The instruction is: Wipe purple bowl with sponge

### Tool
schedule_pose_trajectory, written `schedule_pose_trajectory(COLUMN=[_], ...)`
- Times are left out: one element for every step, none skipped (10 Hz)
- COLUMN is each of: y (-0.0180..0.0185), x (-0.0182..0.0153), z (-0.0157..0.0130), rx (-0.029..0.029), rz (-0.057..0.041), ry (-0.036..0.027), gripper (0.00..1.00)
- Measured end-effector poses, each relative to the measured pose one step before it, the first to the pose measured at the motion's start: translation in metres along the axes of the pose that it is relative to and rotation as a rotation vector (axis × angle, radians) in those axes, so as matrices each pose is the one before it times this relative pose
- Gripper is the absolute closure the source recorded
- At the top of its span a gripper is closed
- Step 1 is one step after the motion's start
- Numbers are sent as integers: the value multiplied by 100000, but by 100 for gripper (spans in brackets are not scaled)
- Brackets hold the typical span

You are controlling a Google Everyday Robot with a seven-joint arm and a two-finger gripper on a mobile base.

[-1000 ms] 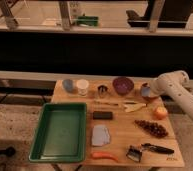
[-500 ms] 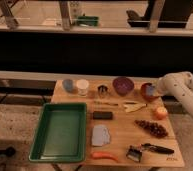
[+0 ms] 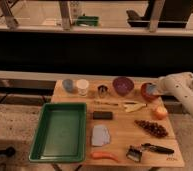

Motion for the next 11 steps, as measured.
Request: schedule_pose_trajectory(y=[-1793, -1342, -1551, -1303, -1185, -706, -237, -37, 71, 569, 895], x=[-1511, -1033, -1231, -1051, -1013, -586, -568, -636, -770, -1143, -1190], z=[-1970, -1402, -1572, -904, -455, -163, 315, 623, 934, 1718, 2038], rx=[3237, 2248, 2151, 679, 13, -474, -1173, -922, -899, -1640, -1988], rz=[-2611, -2258, -1561, -1416, -1216, -739, -705, -715, -960, -1421, -1406], ry=[-2706, -1789, -2441, -2425, -3298, -2997, -3908, -3059, -3374, -5116, -5850], gripper=[100, 100, 100, 100, 100, 100, 100, 100, 100, 100, 100])
